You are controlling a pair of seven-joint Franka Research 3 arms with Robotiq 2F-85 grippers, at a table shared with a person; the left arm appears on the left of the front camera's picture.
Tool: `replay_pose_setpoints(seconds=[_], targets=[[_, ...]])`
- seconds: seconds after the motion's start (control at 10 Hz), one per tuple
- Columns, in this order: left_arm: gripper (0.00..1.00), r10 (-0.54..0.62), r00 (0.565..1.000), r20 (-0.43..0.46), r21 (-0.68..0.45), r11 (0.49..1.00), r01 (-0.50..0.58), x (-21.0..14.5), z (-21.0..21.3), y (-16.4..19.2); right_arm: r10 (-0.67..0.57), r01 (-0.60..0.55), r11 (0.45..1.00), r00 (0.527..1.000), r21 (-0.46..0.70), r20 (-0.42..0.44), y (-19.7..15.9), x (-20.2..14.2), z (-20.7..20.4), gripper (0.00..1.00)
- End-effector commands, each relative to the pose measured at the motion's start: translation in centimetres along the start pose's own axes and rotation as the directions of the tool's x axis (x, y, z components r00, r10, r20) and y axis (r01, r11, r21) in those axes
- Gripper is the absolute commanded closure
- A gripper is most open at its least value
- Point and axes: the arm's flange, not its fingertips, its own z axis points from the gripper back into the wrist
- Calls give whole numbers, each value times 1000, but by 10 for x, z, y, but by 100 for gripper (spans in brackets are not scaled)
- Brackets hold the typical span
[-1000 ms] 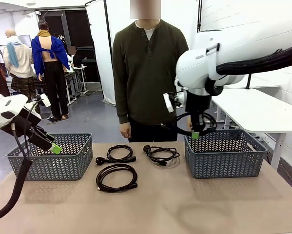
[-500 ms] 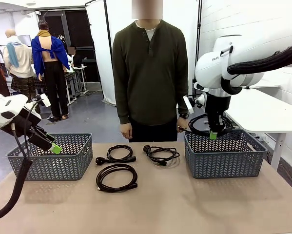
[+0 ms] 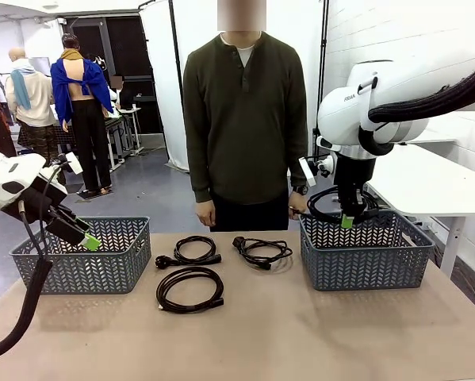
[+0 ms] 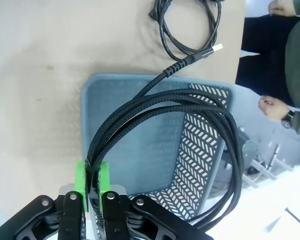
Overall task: Organize the cables according to human instructions.
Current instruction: Pick up a bundle of cables and place it in the basket indicated by the human.
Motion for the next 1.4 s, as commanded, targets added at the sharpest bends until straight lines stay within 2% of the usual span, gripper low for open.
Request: replay_pose_setpoints(seconds=[0.0, 0.1, 0.3, 0.5, 0.8, 1.3], targets=[[0, -11, 1000, 15, -15, 1000, 11, -2, 0, 4, 2, -2, 1000, 1000, -2, -3, 0, -1, 1, 100], [0, -11, 1000, 15, -15, 1000, 11, -2, 0, 4, 0, 0, 1000, 1000, 0, 0, 0, 0, 0, 100], [0, -11, 1000, 15, -15, 1000, 11, -2, 0, 4, 15, -16, 1000, 999, -20, -51, -8, -15, -5, 100], [0, -11, 1000, 15, -15, 1000, 11, -2, 0, 4, 39, -40, 999, 997, -12, -67, -14, -33, -12, 100], [0, -11, 1000, 15, -15, 1000, 11, -2, 0, 4, 90, -91, 995, 995, -29, -50, -30, -50, -32, 100], [0, -11, 1000, 15, -15, 1000, 11, -2, 0, 4, 45, -45, 999, 999, -25, -10, -56, -72, -69, 100]])
